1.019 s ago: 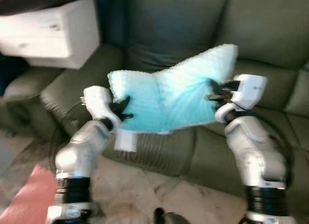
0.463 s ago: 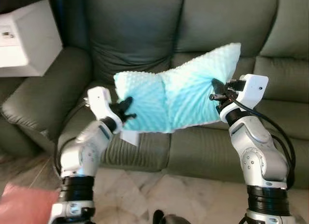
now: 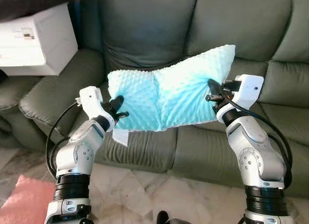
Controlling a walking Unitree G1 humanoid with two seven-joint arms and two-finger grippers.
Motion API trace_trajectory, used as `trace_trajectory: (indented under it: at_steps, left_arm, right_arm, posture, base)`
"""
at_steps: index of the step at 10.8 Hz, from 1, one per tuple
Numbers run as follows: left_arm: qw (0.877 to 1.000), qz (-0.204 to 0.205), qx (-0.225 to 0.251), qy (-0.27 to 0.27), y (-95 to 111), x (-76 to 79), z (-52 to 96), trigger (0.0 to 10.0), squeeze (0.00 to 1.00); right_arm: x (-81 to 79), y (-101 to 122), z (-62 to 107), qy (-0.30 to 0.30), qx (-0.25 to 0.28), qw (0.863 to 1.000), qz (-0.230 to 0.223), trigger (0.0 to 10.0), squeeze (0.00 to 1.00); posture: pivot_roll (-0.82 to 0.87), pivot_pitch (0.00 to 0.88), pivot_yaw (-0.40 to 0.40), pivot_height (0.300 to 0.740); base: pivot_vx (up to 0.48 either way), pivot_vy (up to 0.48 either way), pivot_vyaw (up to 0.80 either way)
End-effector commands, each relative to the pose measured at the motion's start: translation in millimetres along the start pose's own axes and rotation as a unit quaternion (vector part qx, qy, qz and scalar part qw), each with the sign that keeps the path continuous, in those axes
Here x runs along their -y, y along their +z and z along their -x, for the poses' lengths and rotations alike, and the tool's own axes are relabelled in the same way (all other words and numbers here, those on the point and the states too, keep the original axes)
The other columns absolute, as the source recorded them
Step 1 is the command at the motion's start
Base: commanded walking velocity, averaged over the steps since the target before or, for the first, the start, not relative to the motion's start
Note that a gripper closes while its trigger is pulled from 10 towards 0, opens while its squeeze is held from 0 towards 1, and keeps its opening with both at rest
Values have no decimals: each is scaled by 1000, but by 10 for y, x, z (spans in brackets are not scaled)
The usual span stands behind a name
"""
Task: Move the pillow to the sofa
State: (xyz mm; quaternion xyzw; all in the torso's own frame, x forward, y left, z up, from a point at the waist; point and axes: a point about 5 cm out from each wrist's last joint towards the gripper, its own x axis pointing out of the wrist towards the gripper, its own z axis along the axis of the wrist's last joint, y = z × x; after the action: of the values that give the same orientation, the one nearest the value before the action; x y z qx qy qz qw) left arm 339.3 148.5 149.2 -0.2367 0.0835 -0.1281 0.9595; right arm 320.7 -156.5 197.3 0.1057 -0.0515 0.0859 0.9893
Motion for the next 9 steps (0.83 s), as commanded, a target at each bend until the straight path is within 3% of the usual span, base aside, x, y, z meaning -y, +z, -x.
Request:
trace_trajectory:
  at_steps: [1,7,8,9]
  left_arm:
    - [1000,-3,5,1,38,16,-20,0,0]
    - [1000,5,1,5,8,5,-35,0,0]
    - [1000,15,6,1,24,6,-41,0,0]
    - [1000,18,9,1,31,4,-41,0,0]
  right_arm:
    - [10,54,-1,-5,11,1000,2,10000,0]
    - [17,54,-13,-5,6,1000,6,10000,0]
    - [16,57,-12,-5,7,1000,6,10000,0]
    - [17,61,-7,-6,10,1000,3,10000,0]
  posture:
    - [-166,110,-28,740]
    - [-168,102,-32,740]
    - [-170,104,-30,740]
    - [-170,104,-29,740]
  base:
    - [0,0,0]
    - [0,0,-729]
    - [262,394,-756]
    - [364,-311,-431]
